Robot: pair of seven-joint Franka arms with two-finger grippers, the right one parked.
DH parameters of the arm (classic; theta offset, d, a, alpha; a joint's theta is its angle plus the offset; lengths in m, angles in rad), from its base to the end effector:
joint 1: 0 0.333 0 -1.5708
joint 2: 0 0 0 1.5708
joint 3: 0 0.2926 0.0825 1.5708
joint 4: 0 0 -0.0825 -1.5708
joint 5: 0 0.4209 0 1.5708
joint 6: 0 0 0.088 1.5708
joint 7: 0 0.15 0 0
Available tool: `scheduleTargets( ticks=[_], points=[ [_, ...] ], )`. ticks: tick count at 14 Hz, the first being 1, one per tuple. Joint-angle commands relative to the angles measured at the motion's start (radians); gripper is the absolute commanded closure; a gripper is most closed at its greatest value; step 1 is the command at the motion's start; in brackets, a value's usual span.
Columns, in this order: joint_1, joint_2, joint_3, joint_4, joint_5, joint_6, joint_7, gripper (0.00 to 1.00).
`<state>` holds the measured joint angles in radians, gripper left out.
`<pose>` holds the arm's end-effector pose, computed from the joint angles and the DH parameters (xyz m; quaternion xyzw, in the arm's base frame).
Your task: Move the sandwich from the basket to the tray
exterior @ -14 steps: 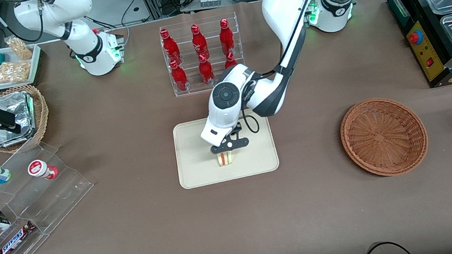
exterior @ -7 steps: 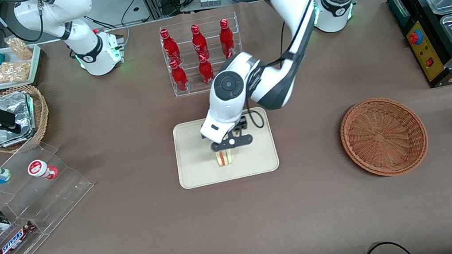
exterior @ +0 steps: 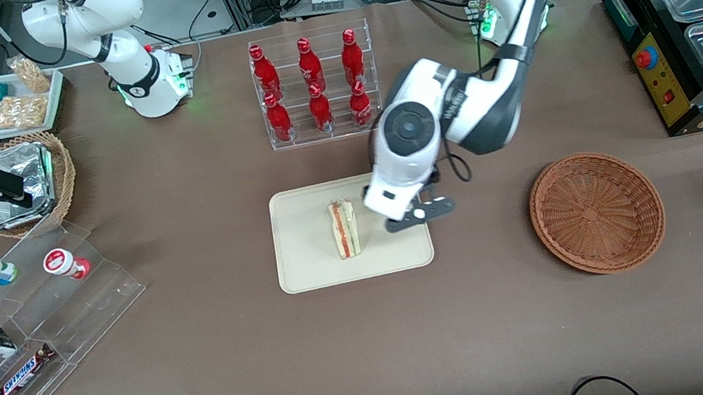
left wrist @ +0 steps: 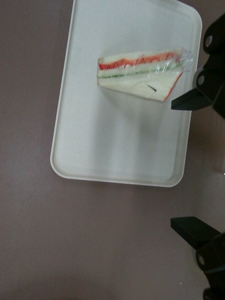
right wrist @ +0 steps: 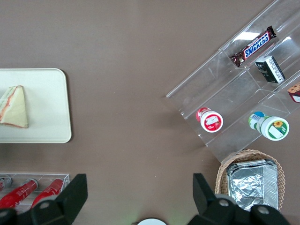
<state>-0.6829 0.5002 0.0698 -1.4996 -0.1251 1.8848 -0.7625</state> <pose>0.5618 -0.4185 0.2921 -0.9931 -0.0937 0.0700 0.0040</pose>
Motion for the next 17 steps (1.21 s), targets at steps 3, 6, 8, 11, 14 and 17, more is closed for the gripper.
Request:
scheduleTargets(
  ticks=[3,6,8,11,14,17],
  points=[
    [0.141,-0.236,-0.001,-0.209,0.019,-0.088,0.214,0.00],
    [0.207,-0.316,-0.001,-0.212,0.132,-0.214,0.304,0.00],
    [0.293,-0.370,-0.014,-0.235,0.163,-0.236,0.356,0.00],
    [0.516,-0.445,-0.163,-0.223,0.162,-0.311,0.524,0.00],
    [0.714,-0.508,-0.278,-0.212,0.163,-0.345,0.621,0.00],
    [0.812,-0.525,-0.294,-0.166,0.157,-0.348,0.687,0.00]
  ],
)
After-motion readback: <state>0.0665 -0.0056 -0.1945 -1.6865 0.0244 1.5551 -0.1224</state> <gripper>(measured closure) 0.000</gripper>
